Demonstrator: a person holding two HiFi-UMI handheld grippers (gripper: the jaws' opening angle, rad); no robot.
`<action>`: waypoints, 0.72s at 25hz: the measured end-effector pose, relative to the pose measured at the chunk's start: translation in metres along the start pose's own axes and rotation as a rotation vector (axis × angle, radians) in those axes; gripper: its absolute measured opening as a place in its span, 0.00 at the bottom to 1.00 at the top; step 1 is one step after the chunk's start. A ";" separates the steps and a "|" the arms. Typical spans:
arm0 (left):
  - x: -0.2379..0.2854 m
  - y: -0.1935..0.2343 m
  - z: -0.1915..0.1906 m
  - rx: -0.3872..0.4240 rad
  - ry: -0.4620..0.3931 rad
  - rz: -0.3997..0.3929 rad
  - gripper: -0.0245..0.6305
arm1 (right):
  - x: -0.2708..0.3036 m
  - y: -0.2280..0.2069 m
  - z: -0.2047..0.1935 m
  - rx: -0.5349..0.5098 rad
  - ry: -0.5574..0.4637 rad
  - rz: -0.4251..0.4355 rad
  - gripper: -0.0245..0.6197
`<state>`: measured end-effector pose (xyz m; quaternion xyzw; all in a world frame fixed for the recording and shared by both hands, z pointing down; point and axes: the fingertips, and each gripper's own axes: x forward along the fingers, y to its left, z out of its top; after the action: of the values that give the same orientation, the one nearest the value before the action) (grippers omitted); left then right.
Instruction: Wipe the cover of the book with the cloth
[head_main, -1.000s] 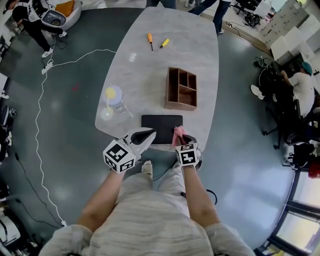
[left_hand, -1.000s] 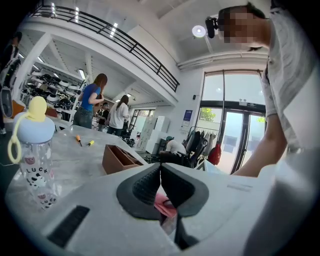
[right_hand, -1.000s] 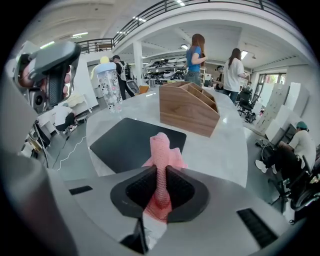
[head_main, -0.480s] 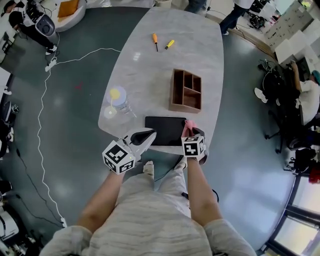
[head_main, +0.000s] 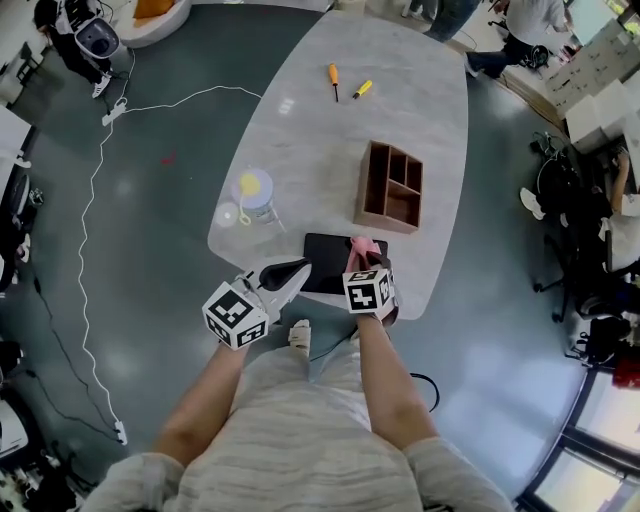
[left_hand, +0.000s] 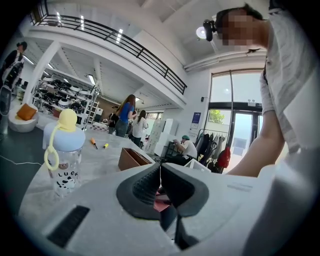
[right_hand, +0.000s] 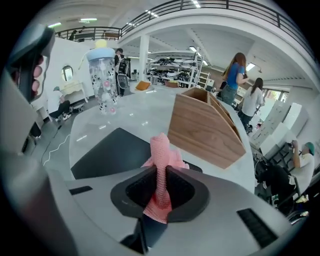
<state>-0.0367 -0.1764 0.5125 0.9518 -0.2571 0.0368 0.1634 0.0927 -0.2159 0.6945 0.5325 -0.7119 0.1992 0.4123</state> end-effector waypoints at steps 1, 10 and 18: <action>-0.001 0.001 0.000 -0.001 -0.001 0.003 0.06 | 0.001 0.008 0.004 -0.009 -0.005 0.015 0.11; -0.012 0.006 -0.001 -0.002 0.005 0.016 0.06 | 0.005 0.076 0.029 -0.086 -0.043 0.163 0.11; -0.010 0.003 0.004 0.015 0.002 0.003 0.06 | -0.003 0.128 0.031 -0.094 -0.066 0.380 0.11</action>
<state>-0.0473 -0.1750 0.5084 0.9525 -0.2582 0.0398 0.1564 -0.0369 -0.1909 0.6938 0.3749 -0.8213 0.2223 0.3681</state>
